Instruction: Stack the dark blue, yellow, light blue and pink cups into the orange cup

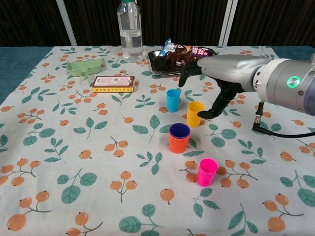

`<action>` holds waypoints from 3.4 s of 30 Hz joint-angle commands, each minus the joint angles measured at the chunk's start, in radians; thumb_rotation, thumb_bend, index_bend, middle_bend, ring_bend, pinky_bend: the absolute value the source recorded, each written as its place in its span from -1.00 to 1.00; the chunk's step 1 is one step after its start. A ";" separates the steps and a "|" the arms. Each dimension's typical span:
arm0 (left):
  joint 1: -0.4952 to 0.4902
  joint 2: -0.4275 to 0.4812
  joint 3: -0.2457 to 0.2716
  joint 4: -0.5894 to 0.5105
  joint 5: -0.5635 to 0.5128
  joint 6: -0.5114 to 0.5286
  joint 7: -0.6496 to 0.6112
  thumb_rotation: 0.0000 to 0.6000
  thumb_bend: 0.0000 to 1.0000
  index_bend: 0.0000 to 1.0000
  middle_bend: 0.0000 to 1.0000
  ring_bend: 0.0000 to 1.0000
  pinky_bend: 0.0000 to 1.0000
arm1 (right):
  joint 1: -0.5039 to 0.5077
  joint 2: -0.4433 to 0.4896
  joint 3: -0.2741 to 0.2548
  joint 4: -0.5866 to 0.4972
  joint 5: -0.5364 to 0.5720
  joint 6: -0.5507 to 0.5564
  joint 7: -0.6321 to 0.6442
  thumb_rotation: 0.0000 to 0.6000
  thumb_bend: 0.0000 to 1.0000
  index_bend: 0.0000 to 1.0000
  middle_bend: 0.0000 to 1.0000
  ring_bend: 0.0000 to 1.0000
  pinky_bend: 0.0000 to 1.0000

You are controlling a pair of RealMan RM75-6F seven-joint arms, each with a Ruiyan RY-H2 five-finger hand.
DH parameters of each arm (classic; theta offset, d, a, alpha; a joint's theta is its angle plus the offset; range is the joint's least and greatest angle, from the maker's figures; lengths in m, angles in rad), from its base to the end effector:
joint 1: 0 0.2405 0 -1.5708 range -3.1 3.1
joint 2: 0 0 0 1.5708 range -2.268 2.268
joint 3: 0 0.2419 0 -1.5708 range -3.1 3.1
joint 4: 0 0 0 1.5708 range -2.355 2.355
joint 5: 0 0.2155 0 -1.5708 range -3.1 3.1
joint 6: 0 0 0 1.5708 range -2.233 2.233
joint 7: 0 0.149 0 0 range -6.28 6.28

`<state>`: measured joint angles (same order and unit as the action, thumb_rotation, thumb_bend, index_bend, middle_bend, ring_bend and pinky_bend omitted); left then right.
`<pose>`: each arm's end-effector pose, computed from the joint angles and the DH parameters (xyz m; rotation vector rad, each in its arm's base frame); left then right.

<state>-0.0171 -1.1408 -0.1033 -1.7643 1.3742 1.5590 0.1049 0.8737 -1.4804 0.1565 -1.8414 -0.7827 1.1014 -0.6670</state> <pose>-0.2894 0.1729 0.1517 -1.1616 -0.9638 -0.9068 -0.0740 -0.3049 -0.0147 1.9260 -0.9721 0.8546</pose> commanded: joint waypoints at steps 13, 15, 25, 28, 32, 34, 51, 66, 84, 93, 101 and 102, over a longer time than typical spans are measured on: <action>0.001 0.001 -0.002 0.000 -0.004 0.001 -0.001 1.00 -0.07 -0.50 -0.88 -1.00 -0.92 | 0.035 -0.051 0.025 0.154 0.093 -0.060 0.009 1.00 -0.23 -0.44 -1.00 -0.99 -0.88; 0.001 0.001 -0.002 0.001 -0.005 0.001 -0.001 1.00 -0.06 -0.50 -0.88 -1.00 -0.92 | 0.040 -0.058 0.027 0.165 0.098 -0.063 0.007 1.00 -0.23 -0.43 -1.00 -0.99 -0.88; 0.000 0.002 -0.005 0.002 -0.011 -0.002 -0.006 1.00 -0.07 -0.50 -0.88 -1.00 -0.92 | 0.057 -0.097 0.030 0.216 0.122 -0.076 0.002 1.00 -0.23 -0.38 -1.00 -0.99 -0.88; 0.000 0.002 -0.006 0.002 -0.012 -0.002 -0.007 1.00 -0.06 -0.50 -0.88 -1.00 -0.92 | 0.061 -0.107 0.030 0.229 0.124 -0.078 0.000 1.00 -0.23 -0.36 -1.00 -0.99 -0.87; -0.001 0.002 -0.006 0.003 -0.014 -0.003 -0.007 1.00 -0.07 -0.50 -0.88 -1.00 -0.92 | 0.064 -0.118 0.030 0.243 0.122 -0.075 0.000 1.00 -0.23 -0.30 -1.00 -0.99 -0.87; -0.001 0.002 -0.006 0.004 -0.014 -0.005 -0.007 1.00 -0.06 -0.50 -0.88 -1.00 -0.92 | 0.065 -0.123 0.030 0.248 0.121 -0.074 0.000 1.00 -0.22 -0.27 -1.00 -0.98 -0.86; -0.002 0.001 -0.005 0.005 -0.017 -0.007 -0.004 1.00 -0.06 -0.50 -0.88 -1.00 -0.92 | 0.064 -0.149 0.026 0.289 0.116 -0.067 -0.002 1.00 -0.23 -0.18 -1.00 -0.96 -0.84; -0.002 0.001 -0.005 0.004 -0.018 -0.008 -0.002 1.00 -0.06 -0.50 -0.88 -1.00 -0.91 | 0.061 -0.147 0.031 0.282 0.114 -0.067 0.003 1.00 -0.23 -0.02 -1.00 -0.94 -0.83; -0.003 -0.002 -0.001 -0.003 -0.010 -0.008 0.003 1.00 -0.06 -0.50 -0.88 -1.00 -0.90 | 0.038 0.106 0.037 -0.129 0.030 -0.032 -0.032 1.00 -0.23 -0.02 -1.00 -0.94 -0.83; -0.003 0.000 -0.003 -0.005 -0.013 -0.007 -0.002 1.00 -0.06 -0.50 -0.88 -1.00 -0.90 | 0.053 0.061 0.015 -0.172 0.003 0.054 -0.106 1.00 -0.23 -0.02 -1.00 -0.94 -0.83; -0.003 0.002 -0.008 -0.004 -0.017 -0.006 -0.008 1.00 -0.06 -0.50 -0.88 -1.00 -0.90 | 0.048 0.020 -0.013 -0.163 -0.007 0.087 -0.129 1.00 -0.23 -0.02 -1.00 -0.94 -0.83; -0.004 0.003 -0.008 -0.004 -0.017 -0.006 -0.008 1.00 -0.06 -0.50 -0.88 -1.00 -0.90 | 0.048 0.018 -0.015 -0.162 -0.007 0.088 -0.130 1.00 -0.23 -0.02 -1.00 -0.94 -0.83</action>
<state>-0.0207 -1.1383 -0.1113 -1.7683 1.3573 1.5529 0.0965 0.9223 -1.4611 0.1427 -2.0043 -0.7900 1.1882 -0.7959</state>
